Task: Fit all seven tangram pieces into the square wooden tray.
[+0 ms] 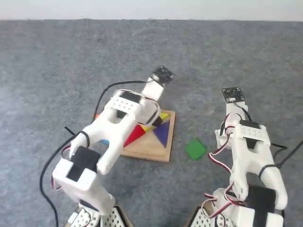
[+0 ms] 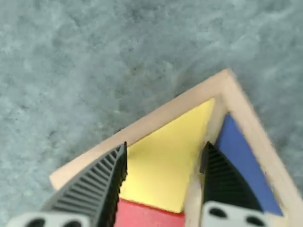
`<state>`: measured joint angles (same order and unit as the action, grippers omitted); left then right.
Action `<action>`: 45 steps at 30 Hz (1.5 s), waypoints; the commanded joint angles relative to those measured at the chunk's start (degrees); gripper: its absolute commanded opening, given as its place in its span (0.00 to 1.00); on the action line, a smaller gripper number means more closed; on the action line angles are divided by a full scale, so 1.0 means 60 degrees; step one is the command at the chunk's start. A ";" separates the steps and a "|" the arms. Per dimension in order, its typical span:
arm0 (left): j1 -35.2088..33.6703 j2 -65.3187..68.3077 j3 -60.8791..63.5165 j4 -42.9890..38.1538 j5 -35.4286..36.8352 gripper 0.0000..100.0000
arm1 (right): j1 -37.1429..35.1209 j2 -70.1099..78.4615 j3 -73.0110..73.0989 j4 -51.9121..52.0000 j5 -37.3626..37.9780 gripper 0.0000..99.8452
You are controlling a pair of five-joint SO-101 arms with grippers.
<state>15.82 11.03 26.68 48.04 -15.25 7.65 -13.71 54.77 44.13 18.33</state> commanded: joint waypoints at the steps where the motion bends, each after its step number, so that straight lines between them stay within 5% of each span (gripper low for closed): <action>1: 0.0440 -0.0161 0.0051 0.0117 -0.0190 0.25 | 0.0037 -0.0462 -0.0044 -0.0168 -0.0015 0.34; 13: 0.1011 -0.0249 -0.0154 0.0835 -0.0557 0.25 | 0.0037 -0.0462 -0.0044 -0.0183 -0.0015 0.34; 23: 0.0777 -0.2930 -0.0007 0.1319 -0.0190 0.25 | 0.0037 -0.0462 0.0117 -0.0476 -0.0015 0.34; 45: 0.0601 -0.3810 0.2278 0.0923 0.0103 0.25 | 0.0037 -0.0462 0.0117 -0.0491 -0.0015 0.34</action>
<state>19.60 -8.92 40.40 54.90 -16.22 7.65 -13.71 55.74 42.11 18.33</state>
